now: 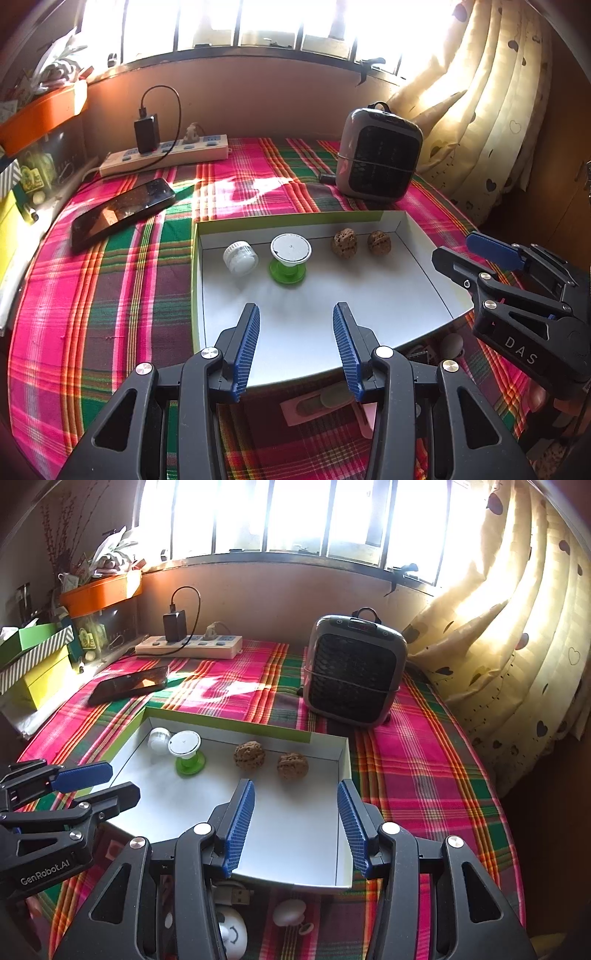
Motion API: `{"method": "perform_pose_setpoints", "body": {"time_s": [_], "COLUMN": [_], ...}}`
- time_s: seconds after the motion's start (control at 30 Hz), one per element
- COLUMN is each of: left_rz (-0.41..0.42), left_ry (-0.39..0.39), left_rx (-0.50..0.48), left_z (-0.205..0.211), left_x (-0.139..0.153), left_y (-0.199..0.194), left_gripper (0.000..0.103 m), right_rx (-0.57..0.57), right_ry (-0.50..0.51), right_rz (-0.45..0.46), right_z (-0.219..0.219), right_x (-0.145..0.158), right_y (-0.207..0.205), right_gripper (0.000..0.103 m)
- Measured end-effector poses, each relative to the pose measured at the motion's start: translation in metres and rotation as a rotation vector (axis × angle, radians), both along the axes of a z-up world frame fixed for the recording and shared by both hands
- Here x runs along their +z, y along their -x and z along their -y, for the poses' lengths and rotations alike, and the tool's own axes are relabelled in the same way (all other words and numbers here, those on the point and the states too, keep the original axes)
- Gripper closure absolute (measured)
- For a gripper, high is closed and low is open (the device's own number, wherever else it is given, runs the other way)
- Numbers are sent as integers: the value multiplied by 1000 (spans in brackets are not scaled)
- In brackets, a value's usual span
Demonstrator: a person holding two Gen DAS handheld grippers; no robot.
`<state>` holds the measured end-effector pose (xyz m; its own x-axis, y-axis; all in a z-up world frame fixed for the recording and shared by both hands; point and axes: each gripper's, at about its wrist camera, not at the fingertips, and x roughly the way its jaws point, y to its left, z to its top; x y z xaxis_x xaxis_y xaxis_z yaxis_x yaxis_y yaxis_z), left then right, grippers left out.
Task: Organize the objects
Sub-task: 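Withdraw both tools from the box toward the pink clips and white figurines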
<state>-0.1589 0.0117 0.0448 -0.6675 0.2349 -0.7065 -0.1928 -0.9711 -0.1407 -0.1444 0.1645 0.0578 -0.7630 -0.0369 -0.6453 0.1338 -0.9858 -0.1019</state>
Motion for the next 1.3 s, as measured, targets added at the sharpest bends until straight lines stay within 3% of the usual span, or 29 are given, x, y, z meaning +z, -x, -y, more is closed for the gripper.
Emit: {"method": "perform_pose_setpoints", "body": {"time_s": [0.57, 1.3], "left_rz": [0, 63], "left_ry": [-40, -47], "left_rx": [34, -37], "left_z": [23, 15], "left_x": [-8, -33], "left_y": [-32, -48], "left_gripper": [63, 60], "right_rx": [-14, 0], "right_ry": [38, 90], "right_rz": [14, 85], "right_z": [-8, -15], "right_x": [-9, -36], "right_y": [-34, -67], "right_gripper": [55, 55]}}
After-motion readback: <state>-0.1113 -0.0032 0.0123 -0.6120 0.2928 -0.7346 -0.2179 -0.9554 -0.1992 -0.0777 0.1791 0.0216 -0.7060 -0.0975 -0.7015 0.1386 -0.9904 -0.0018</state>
